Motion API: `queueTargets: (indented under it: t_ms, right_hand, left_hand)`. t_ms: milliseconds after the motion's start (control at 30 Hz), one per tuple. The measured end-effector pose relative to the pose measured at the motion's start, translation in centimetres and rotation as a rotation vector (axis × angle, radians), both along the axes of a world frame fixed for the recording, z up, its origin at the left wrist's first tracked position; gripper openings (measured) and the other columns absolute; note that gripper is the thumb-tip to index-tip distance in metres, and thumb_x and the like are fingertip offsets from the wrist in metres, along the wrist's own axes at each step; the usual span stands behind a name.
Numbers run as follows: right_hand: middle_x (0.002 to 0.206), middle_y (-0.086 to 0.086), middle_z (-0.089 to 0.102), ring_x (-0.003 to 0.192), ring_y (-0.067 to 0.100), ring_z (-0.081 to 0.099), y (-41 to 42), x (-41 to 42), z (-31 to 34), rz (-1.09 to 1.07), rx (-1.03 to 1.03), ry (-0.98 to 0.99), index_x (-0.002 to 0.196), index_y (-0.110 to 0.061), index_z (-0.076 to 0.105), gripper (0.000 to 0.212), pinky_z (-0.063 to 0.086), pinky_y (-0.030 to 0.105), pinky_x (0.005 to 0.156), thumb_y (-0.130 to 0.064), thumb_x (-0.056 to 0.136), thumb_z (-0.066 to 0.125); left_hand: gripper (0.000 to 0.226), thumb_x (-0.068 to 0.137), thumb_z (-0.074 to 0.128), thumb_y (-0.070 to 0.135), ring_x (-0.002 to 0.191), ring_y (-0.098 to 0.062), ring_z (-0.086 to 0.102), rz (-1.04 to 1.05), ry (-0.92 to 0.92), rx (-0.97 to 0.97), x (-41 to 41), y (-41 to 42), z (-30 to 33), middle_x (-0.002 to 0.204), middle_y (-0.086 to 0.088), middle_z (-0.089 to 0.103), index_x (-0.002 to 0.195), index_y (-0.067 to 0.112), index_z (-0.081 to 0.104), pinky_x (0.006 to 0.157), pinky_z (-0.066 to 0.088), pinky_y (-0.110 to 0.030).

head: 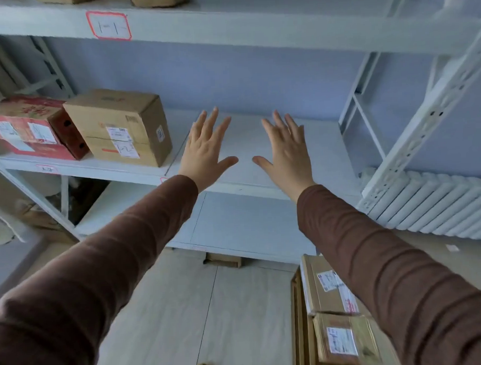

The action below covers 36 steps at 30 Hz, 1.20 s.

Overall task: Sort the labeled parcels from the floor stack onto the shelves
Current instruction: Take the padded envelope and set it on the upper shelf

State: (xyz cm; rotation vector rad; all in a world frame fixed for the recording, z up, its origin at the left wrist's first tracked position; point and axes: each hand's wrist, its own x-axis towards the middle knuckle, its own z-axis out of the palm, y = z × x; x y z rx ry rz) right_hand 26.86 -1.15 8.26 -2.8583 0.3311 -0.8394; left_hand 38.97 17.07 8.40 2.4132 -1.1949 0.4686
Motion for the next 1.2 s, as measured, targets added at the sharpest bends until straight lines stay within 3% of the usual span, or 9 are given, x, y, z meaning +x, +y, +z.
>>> queueTargets:
  t_ms: [367, 733, 933, 1100, 1200]
  right_hand:
    - [0.171, 0.008, 0.013, 0.158, 0.032, 0.007, -10.0, -16.5, -9.6, -0.023, 0.108, 0.289, 0.162, -0.021, 0.021, 0.085, 0.006, 0.055, 0.127, -0.046, 0.095, 0.066]
    - [0.169, 0.012, 0.021, 0.156, 0.034, 0.014, -12.9, -25.4, -22.1, -0.115, 0.266, 0.509, 0.160, -0.017, 0.026, 0.085, 0.015, 0.052, 0.126, -0.048, 0.093, 0.068]
    - [0.172, 0.008, 0.010, 0.158, 0.030, 0.006, -14.3, -31.4, -28.8, -0.057, 0.345, 0.684, 0.164, -0.020, 0.016, 0.087, 0.003, 0.042, 0.126, -0.047, 0.097, 0.064]
    - [0.172, 0.007, 0.009, 0.158, 0.031, 0.005, -17.2, -35.6, -34.5, 0.016, 0.327, 0.804, 0.164, -0.025, 0.005, 0.091, 0.010, 0.053, 0.127, -0.053, 0.097, 0.060]
    - [0.172, 0.010, 0.009, 0.158, 0.034, 0.008, -18.5, -38.4, -38.4, 0.012, 0.331, 0.859, 0.164, -0.024, 0.003, 0.089, 0.011, 0.050, 0.128, -0.055, 0.099, 0.055]
  left_hand:
    - [0.089, 0.096, 0.062, 0.049, 0.158, -0.031, -0.009, 0.017, 0.277, 0.158, -17.5, -9.5, -10.9, 0.172, -0.008, -0.001, 0.164, 0.021, 0.012, 0.128, 0.002, -0.050]
    - [0.097, 0.098, 0.060, 0.050, 0.157, -0.030, -0.014, 0.039, 0.488, 0.390, -24.7, -11.7, -21.3, 0.171, -0.009, -0.009, 0.164, 0.017, -0.003, 0.125, -0.004, -0.045]
    - [0.100, 0.096, 0.061, 0.051, 0.157, -0.029, -0.013, 0.118, 0.612, 0.489, -31.5, -12.1, -28.6, 0.171, -0.010, -0.009, 0.163, 0.016, -0.004, 0.126, -0.004, -0.043]
    - [0.099, 0.097, 0.060, 0.049, 0.157, -0.030, -0.012, 0.221, 0.719, 0.542, -37.3, -13.5, -34.7, 0.171, -0.011, -0.010, 0.163, 0.017, -0.005, 0.128, -0.003, -0.044]
    - [0.097, 0.098, 0.060, 0.048, 0.157, -0.029, -0.011, 0.276, 0.811, 0.542, -40.1, -14.3, -38.7, 0.171, -0.010, -0.010, 0.163, 0.018, -0.006, 0.127, -0.002, -0.044]
